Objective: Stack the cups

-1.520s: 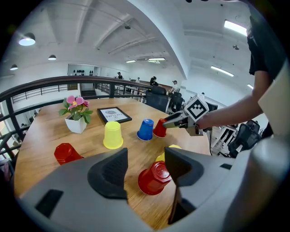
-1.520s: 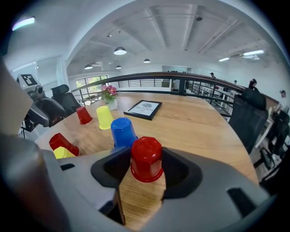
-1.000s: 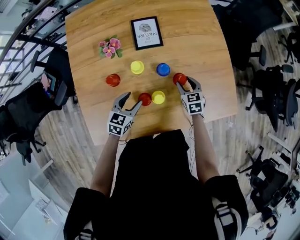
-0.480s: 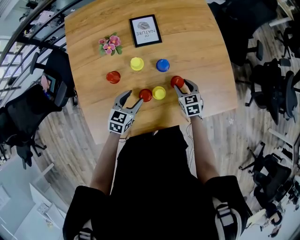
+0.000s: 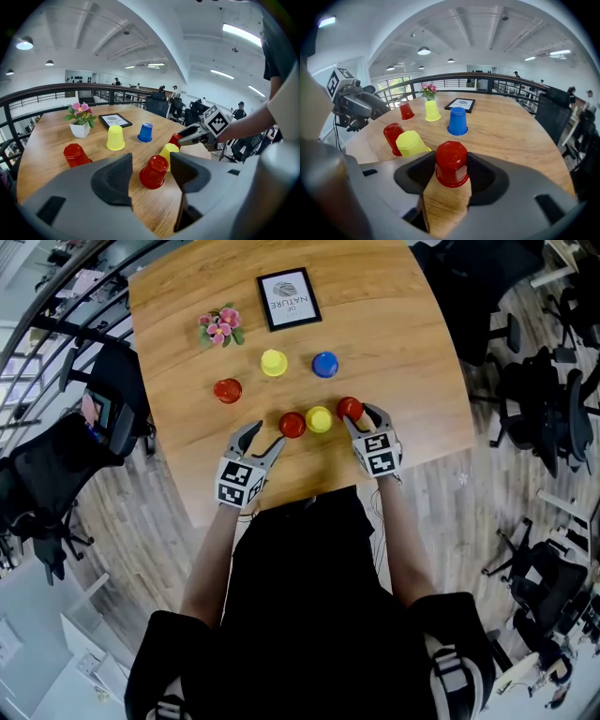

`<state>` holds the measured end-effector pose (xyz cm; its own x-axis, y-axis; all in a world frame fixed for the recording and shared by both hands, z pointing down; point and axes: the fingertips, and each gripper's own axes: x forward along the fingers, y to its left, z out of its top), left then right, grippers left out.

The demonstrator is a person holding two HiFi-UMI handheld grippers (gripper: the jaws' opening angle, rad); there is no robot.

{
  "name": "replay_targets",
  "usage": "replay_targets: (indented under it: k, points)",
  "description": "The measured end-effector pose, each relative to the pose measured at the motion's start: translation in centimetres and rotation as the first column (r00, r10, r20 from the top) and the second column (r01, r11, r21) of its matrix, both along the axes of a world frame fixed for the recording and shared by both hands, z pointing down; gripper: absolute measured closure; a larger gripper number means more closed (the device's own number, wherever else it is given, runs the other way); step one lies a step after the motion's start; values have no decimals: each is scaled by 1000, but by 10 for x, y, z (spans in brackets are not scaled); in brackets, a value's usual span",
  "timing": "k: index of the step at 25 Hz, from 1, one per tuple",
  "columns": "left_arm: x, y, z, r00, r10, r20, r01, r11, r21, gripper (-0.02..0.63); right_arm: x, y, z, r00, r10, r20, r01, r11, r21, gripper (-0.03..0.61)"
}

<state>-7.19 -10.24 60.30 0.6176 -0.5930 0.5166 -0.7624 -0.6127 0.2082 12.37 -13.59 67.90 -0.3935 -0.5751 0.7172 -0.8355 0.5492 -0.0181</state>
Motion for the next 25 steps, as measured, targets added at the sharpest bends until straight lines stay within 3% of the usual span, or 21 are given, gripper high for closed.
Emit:
replay_targets:
  k: [18, 25]
  points:
    - [-12, 16, -2, 1000, 21, -3, -21, 1000, 9, 342, -11, 20, 1, 1000, 6, -11, -6, 1000, 7, 353]
    - [-17, 20, -2, 1000, 16, -5, -16, 1000, 11, 342, -6, 17, -10, 1000, 16, 23, -16, 999, 39, 316]
